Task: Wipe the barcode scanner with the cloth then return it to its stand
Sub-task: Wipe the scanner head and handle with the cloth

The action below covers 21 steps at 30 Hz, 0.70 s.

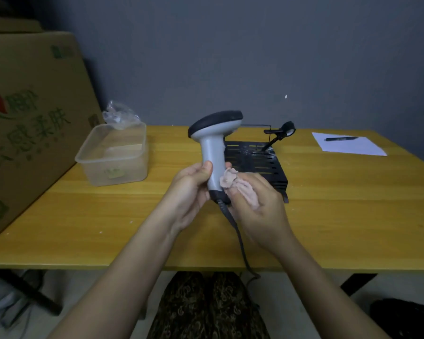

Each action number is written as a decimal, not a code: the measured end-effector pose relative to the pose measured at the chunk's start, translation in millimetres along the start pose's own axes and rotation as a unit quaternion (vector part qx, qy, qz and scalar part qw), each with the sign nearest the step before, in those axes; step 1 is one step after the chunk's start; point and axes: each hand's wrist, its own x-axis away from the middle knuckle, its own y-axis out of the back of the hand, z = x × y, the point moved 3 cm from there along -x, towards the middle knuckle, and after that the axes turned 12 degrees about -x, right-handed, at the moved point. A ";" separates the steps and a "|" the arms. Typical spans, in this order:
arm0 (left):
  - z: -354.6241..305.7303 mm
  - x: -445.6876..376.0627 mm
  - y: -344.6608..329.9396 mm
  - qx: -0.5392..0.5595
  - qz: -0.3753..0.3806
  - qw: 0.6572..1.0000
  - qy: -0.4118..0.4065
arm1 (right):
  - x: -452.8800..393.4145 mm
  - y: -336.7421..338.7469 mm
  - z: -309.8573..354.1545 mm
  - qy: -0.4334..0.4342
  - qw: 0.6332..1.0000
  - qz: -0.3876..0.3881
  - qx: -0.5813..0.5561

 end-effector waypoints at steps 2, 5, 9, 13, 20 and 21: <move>4.0 -0.1 -3.3 -0.014 -0.027 1.000 0.006 | -1.0 -2.4 -0.4 -0.022 0.999 0.016 0.025; 7.9 -3.8 -4.1 -0.015 -0.081 0.996 0.028 | -12.1 7.9 -0.7 -0.025 0.998 -0.021 0.046; 12.9 -7.0 -1.3 -0.088 -0.100 0.991 0.019 | -23.7 0.2 16.8 -0.026 0.996 -0.078 -0.034; 18.3 -10.7 -1.3 -0.083 -0.092 0.992 0.001 | -21.0 -16.1 16.0 -0.065 0.989 -0.080 -0.105; 8.1 -10.5 7.9 -0.039 -0.090 0.995 -0.012 | -22.4 -27.4 16.9 -0.095 0.986 0.024 -0.138; 6.7 -10.6 10.6 -0.048 -0.089 0.995 -0.011 | -21.3 -24.5 17.0 -0.099 0.986 0.065 -0.116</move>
